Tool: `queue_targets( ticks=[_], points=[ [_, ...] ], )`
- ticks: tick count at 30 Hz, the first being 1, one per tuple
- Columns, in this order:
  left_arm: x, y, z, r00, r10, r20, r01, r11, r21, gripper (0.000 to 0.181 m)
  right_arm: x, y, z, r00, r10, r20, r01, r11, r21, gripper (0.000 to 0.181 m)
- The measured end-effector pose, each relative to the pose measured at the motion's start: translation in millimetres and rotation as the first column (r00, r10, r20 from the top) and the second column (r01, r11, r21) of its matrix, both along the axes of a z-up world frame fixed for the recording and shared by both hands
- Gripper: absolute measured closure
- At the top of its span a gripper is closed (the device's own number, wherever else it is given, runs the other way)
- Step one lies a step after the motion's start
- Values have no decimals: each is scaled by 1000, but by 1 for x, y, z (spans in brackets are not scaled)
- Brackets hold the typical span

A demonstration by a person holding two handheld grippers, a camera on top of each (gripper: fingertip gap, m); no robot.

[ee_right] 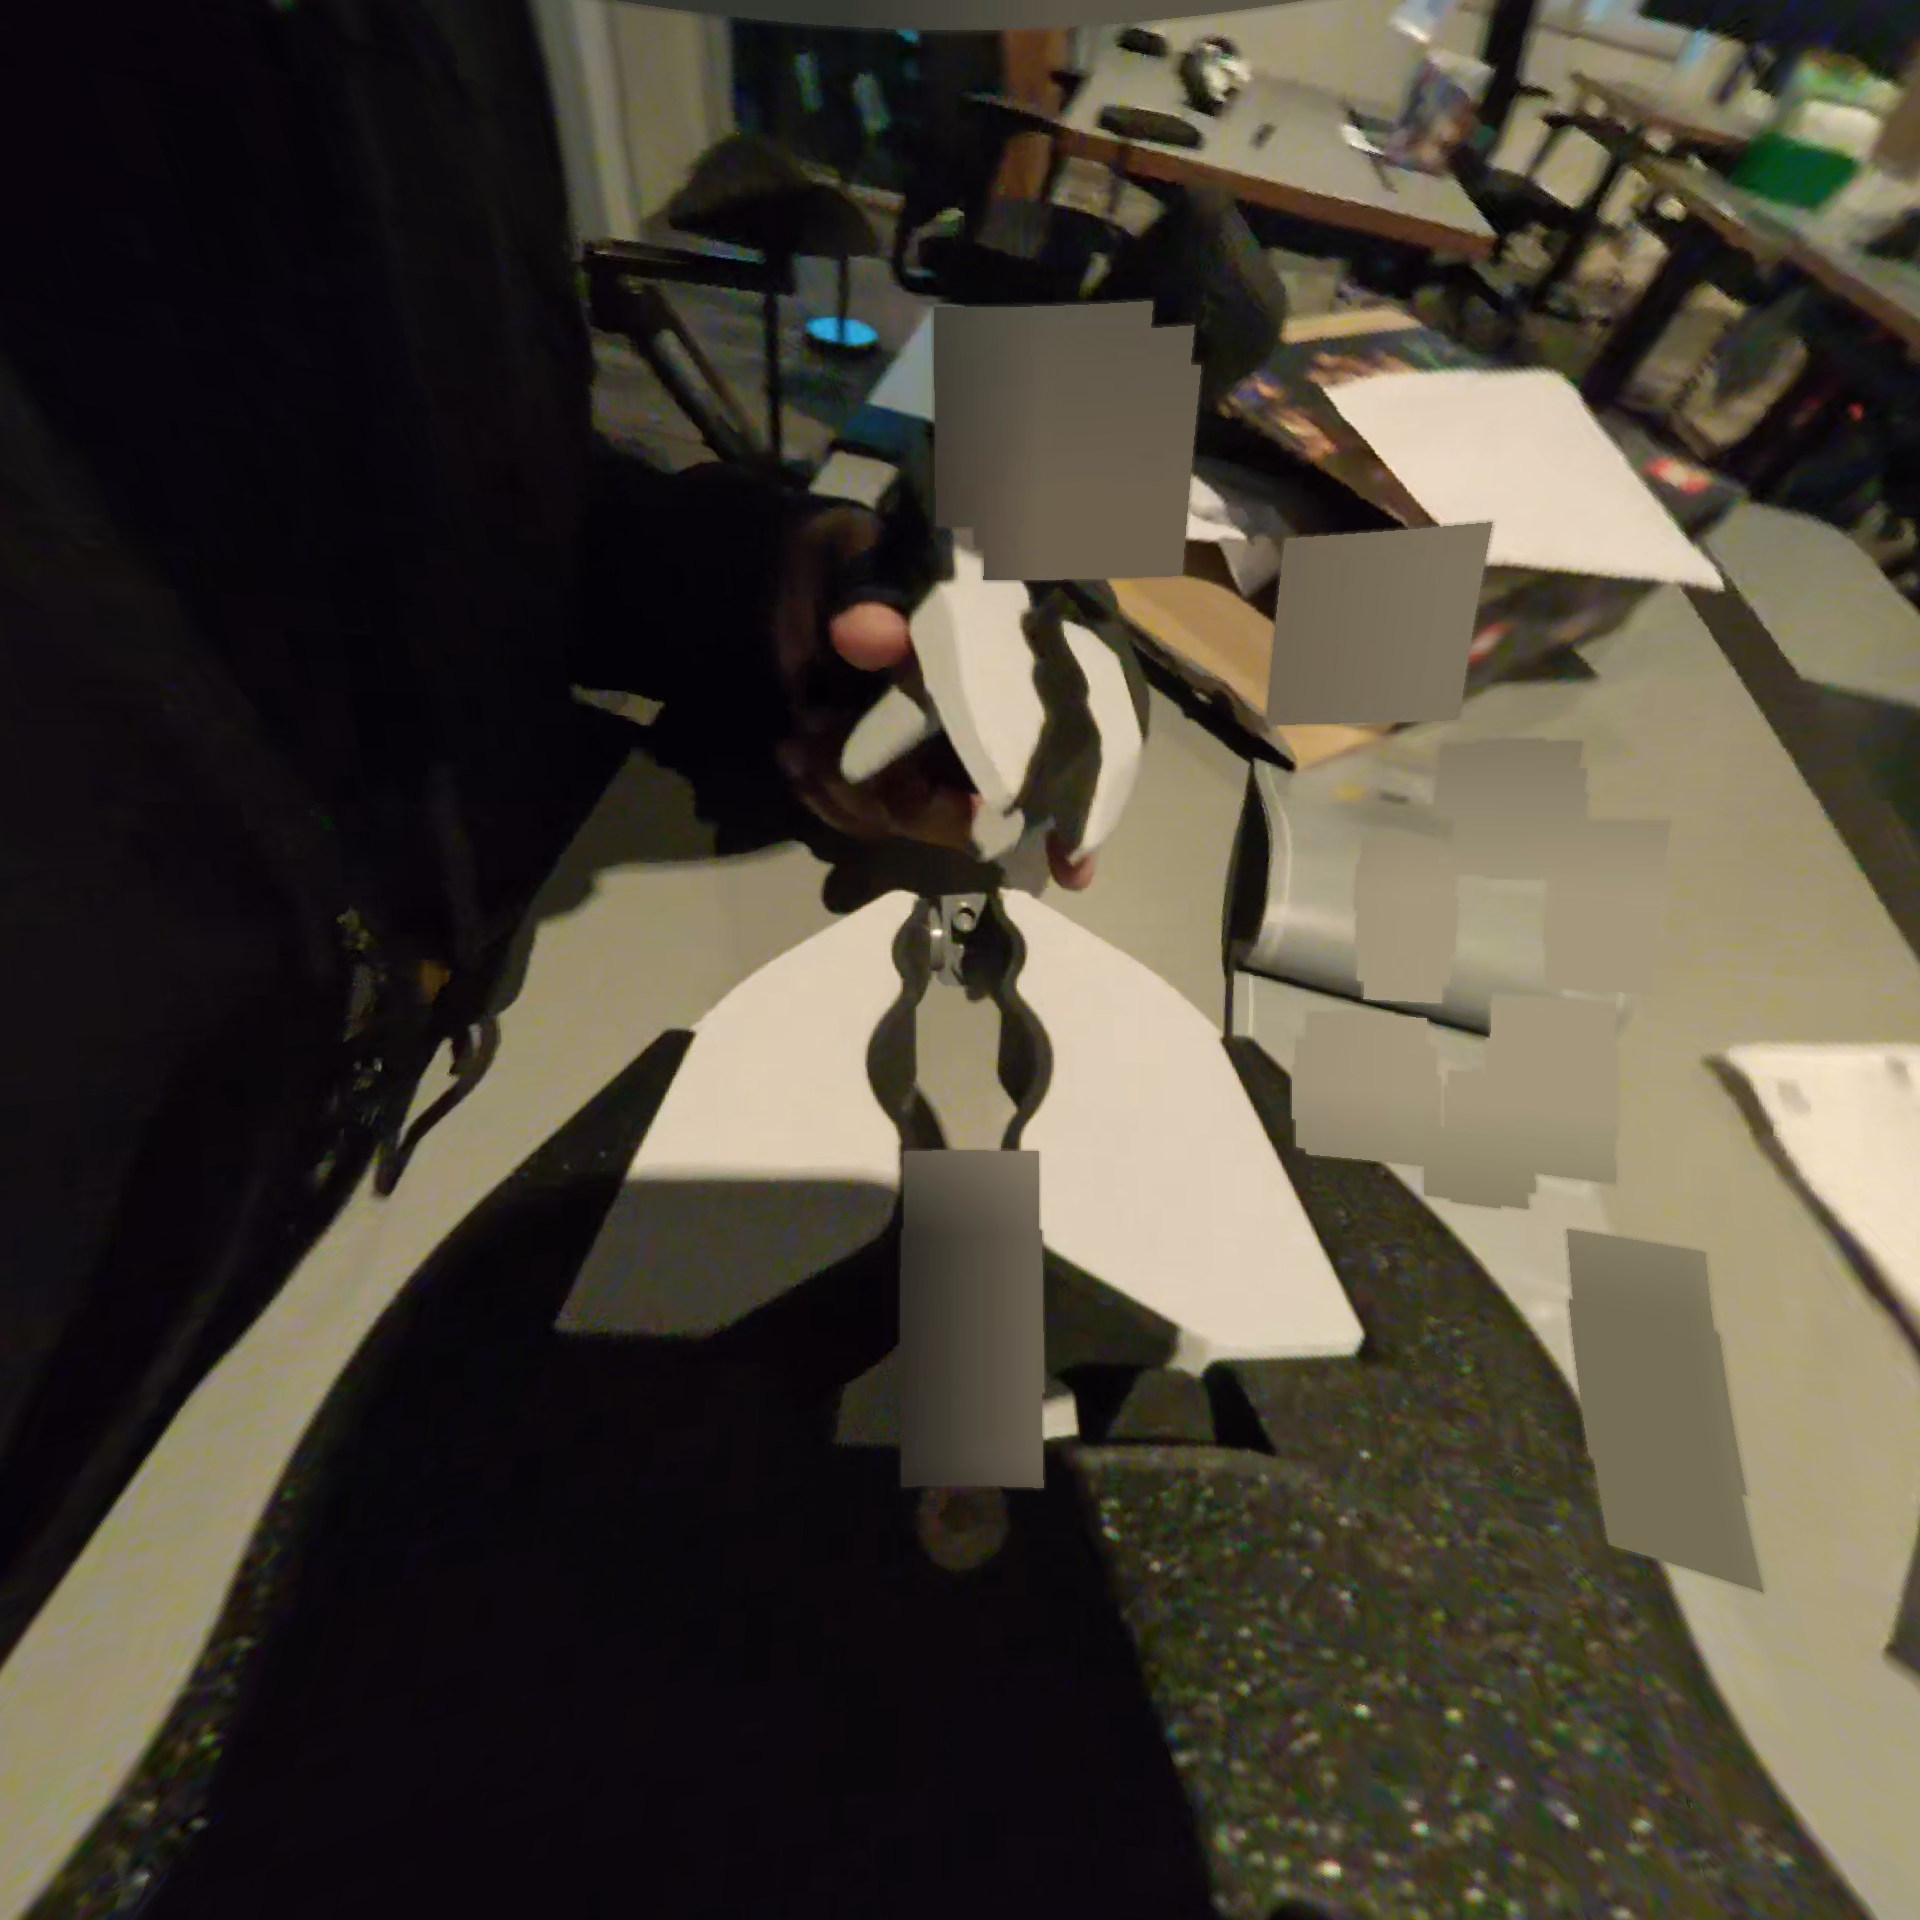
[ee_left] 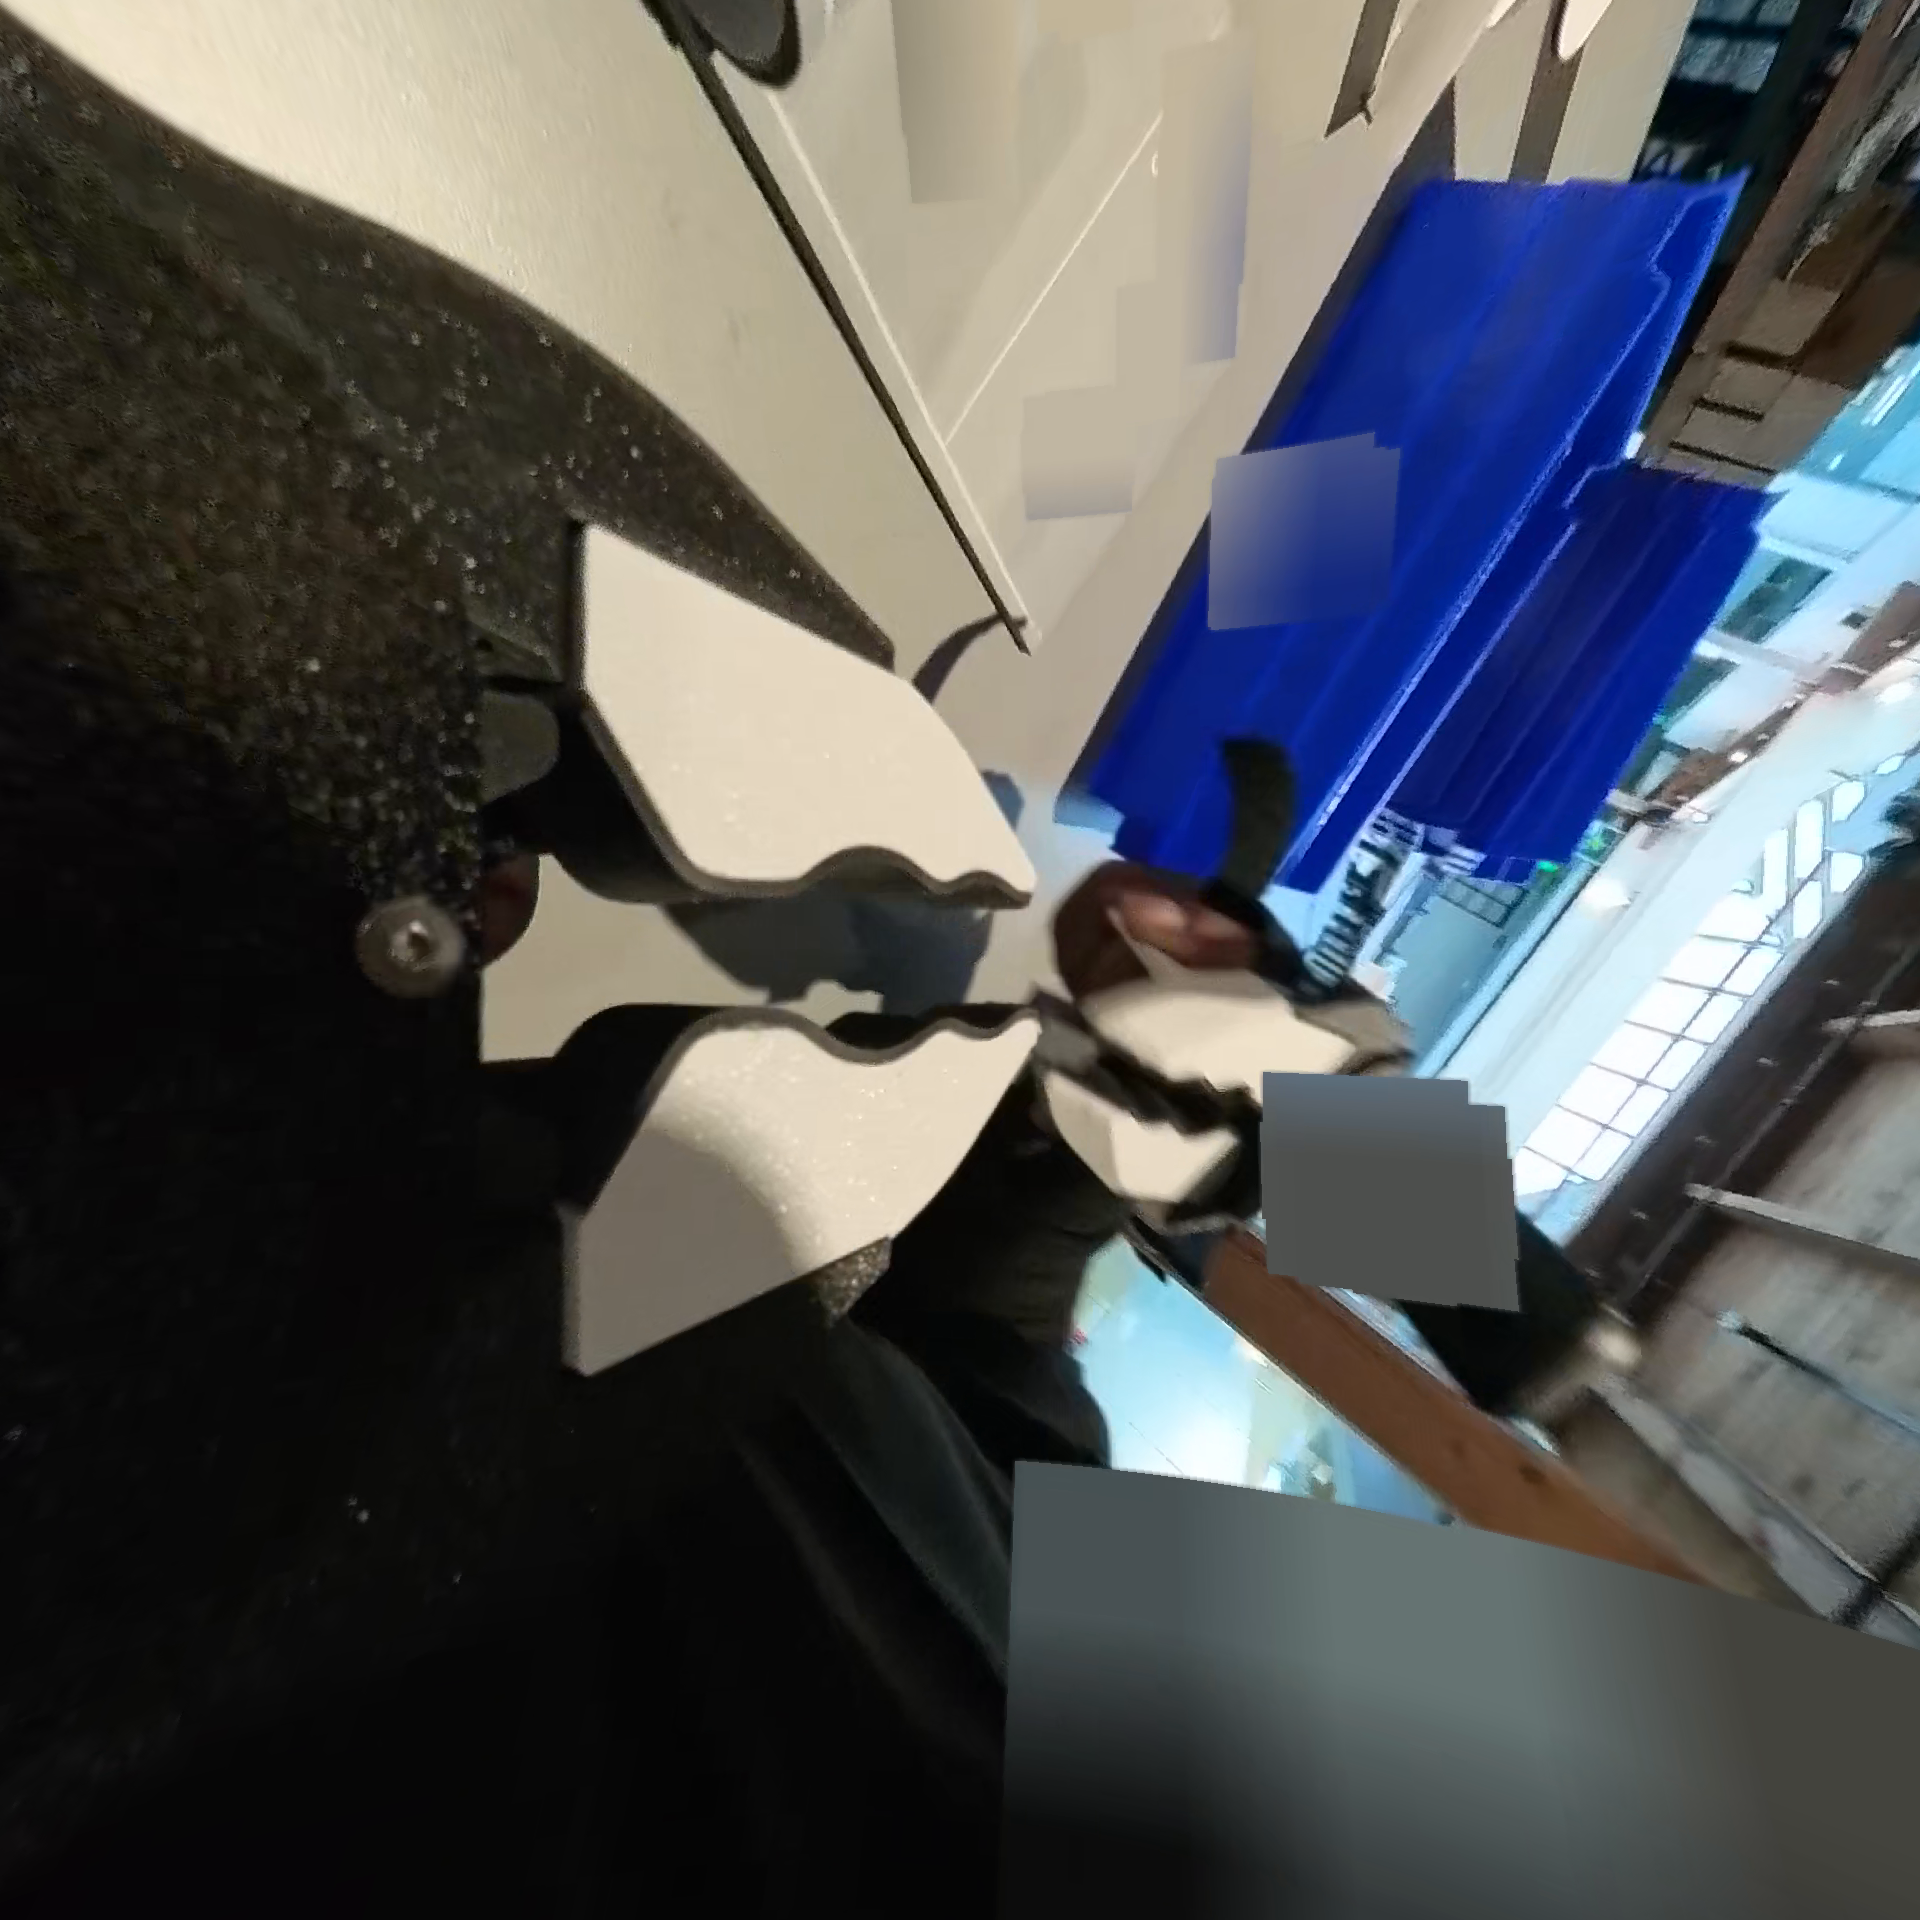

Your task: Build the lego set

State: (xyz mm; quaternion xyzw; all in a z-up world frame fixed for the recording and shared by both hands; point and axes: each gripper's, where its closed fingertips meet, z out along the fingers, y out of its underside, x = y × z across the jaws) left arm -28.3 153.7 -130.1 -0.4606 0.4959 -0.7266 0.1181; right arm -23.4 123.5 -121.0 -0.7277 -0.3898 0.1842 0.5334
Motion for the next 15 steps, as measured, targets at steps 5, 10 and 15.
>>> queue_targets(
  ticks=[5,10,15],
  points=[
    [-2,-20,-4,996,-90,-12,91,995,46,163,-8,-12,12,986,144,89,-153,983,99,171],
    [-10,-43,5,966,-259,7,259,962,-84,162,-16,-12,7,956,178,235,-230,949,215,172],
    [-11,-43,12,953,-299,39,302,939,-166,160,-23,-14,10,956,203,212,-259,924,281,172]
  ],
)
